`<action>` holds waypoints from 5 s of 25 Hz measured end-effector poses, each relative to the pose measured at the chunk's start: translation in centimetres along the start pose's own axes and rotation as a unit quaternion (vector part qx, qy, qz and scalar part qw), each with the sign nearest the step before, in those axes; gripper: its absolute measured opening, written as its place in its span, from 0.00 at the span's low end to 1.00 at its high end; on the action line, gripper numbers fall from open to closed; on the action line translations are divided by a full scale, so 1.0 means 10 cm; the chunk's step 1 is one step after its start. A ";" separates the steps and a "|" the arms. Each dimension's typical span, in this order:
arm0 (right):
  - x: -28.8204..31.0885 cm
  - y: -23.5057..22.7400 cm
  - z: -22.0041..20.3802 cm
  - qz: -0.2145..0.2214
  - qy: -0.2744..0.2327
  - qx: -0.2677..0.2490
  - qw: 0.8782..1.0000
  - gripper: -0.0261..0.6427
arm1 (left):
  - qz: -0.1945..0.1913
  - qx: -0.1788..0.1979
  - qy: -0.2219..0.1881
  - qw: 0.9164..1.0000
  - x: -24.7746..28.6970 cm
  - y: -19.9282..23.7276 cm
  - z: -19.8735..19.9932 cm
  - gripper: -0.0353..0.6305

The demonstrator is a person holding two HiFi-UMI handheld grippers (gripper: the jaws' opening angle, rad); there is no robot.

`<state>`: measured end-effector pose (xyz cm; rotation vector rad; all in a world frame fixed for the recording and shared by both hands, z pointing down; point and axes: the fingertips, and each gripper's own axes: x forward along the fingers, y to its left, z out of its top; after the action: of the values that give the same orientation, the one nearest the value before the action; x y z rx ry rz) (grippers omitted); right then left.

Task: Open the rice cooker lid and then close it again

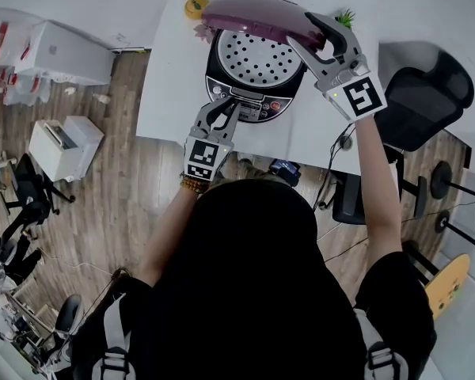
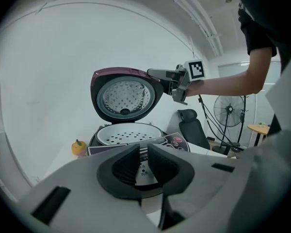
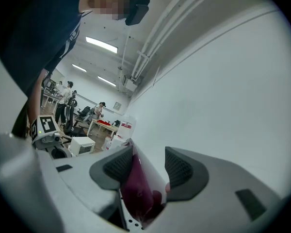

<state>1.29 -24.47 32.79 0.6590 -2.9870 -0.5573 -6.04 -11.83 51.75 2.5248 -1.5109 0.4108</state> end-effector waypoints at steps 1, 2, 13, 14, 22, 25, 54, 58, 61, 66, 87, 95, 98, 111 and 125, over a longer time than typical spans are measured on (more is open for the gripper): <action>-0.01 0.03 0.00 0.003 -0.003 -0.002 1.000 0.34 | -0.001 0.003 0.001 1.000 0.00 0.00 0.00 0.09; -0.01 0.06 0.00 0.006 -0.008 -0.004 1.000 0.34 | -0.002 0.004 0.001 1.000 0.00 0.00 0.00 0.09; -0.06 0.32 -0.13 0.045 0.008 -0.010 0.999 0.34 | -0.009 0.002 0.003 1.000 0.00 -0.01 0.00 0.09; -0.07 0.34 -0.15 0.049 0.012 -0.010 0.999 0.34 | -0.009 0.002 0.003 1.000 0.00 -0.01 0.00 0.09; -0.14 0.65 -0.48 0.122 0.082 -0.030 0.989 0.34 | -0.008 0.008 0.005 1.000 0.00 0.00 -0.03 0.09; -0.18 0.73 -0.57 0.122 0.108 0.006 0.987 0.34 | -0.009 0.012 0.006 1.000 0.00 -0.01 -0.02 0.09; -0.22 1.03 -0.96 0.179 0.215 0.075 0.957 0.35 | -0.004 0.005 0.000 1.000 0.00 0.01 -0.02 0.09; -0.23 1.05 -0.99 0.184 0.220 0.092 0.954 0.35 | -0.003 0.006 -0.004 1.000 0.00 0.02 -0.04 0.09; -0.24 1.05 -1.01 0.185 0.224 0.103 0.951 0.34 | -0.004 0.005 -0.001 1.000 -0.01 0.01 -0.02 0.09; -0.25 1.07 -1.03 0.186 0.234 0.122 0.946 0.33 | -0.004 0.003 -0.002 1.000 0.00 0.01 0.00 0.09; -0.25 1.06 -1.33 0.131 0.304 0.157 0.931 0.11 | -0.001 0.005 -0.003 1.000 -0.02 0.01 -0.02 0.09; -0.27 1.11 -1.45 0.130 0.315 0.158 0.927 0.11 | -0.012 -0.002 0.002 1.000 -0.01 0.00 0.00 0.09; -0.26 1.13 -1.45 0.127 0.317 0.163 0.926 0.11 | -0.017 -0.052 0.004 0.998 -0.07 0.13 0.09 0.09; -0.25 1.11 -1.46 0.100 0.335 0.169 0.921 0.11 | -0.065 -0.017 0.056 0.996 0.32 0.84 0.52 0.09; -0.25 1.14 -1.45 0.095 0.405 0.095 0.904 0.11 | -0.170 0.119 0.199 0.958 0.55 0.72 0.33 0.09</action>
<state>0.57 -18.67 50.49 0.4419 -2.2746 0.0425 -9.40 -20.74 50.46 2.5922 -0.9084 1.0212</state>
